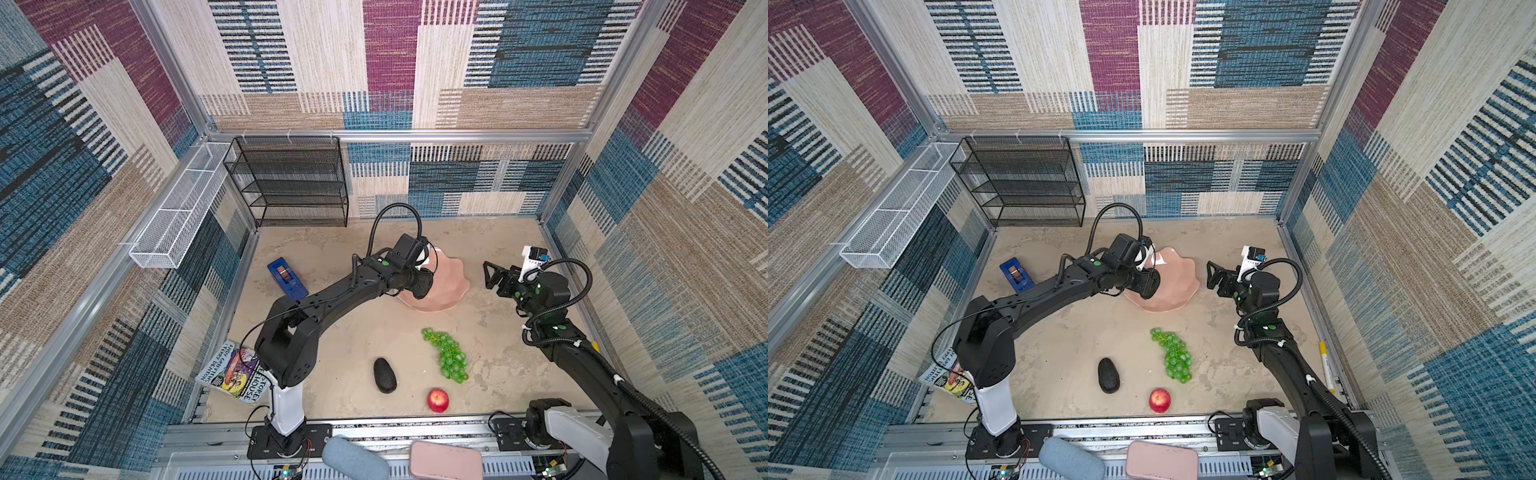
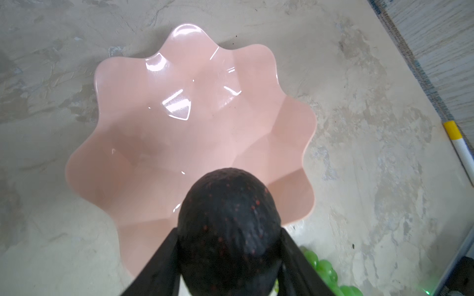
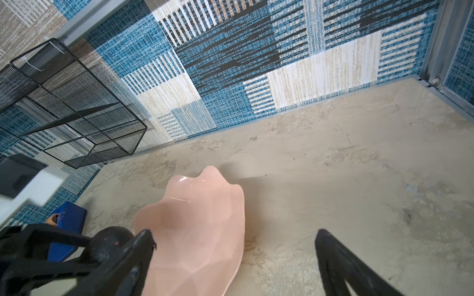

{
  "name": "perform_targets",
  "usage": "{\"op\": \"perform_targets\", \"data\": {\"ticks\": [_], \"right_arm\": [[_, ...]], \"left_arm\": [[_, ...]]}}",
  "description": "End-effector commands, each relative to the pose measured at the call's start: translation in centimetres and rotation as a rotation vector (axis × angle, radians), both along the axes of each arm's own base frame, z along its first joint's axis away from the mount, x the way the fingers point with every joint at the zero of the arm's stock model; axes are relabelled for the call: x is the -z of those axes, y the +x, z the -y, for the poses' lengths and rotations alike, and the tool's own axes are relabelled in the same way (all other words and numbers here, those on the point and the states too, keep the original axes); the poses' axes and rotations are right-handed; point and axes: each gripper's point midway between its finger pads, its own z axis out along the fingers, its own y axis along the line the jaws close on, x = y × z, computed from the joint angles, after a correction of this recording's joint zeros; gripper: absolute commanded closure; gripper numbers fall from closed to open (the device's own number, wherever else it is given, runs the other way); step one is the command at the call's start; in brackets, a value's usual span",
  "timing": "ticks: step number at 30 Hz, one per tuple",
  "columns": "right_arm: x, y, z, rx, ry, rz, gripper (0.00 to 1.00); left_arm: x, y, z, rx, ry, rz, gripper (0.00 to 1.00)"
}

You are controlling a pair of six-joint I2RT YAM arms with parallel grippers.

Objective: Arrange fruit in a fruit bowl
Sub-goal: Place the fruit in the fruit bowl.

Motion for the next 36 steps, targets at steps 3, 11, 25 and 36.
{"op": "perform_targets", "data": {"ticks": [3, 11, 25, 36], "right_arm": [[-0.1, 0.0, 0.0, 0.002, 0.000, 0.006, 0.00], [0.1, 0.2, -0.1, -0.003, 0.000, 0.003, 0.00], [0.1, 0.3, 0.0, 0.001, -0.007, 0.003, 0.00], [-0.2, -0.7, -1.3, -0.073, -0.012, -0.065, 0.01]], "left_arm": [[1.8, 1.6, 1.5, 0.024, 0.008, -0.026, 0.52], [5.3, 3.3, 2.1, -0.017, 0.045, -0.077, 0.51], [9.2, 3.4, 2.7, -0.048, 0.047, -0.187, 0.40], [3.7, 4.2, 1.7, -0.089, -0.096, -0.139, 0.23]]}}
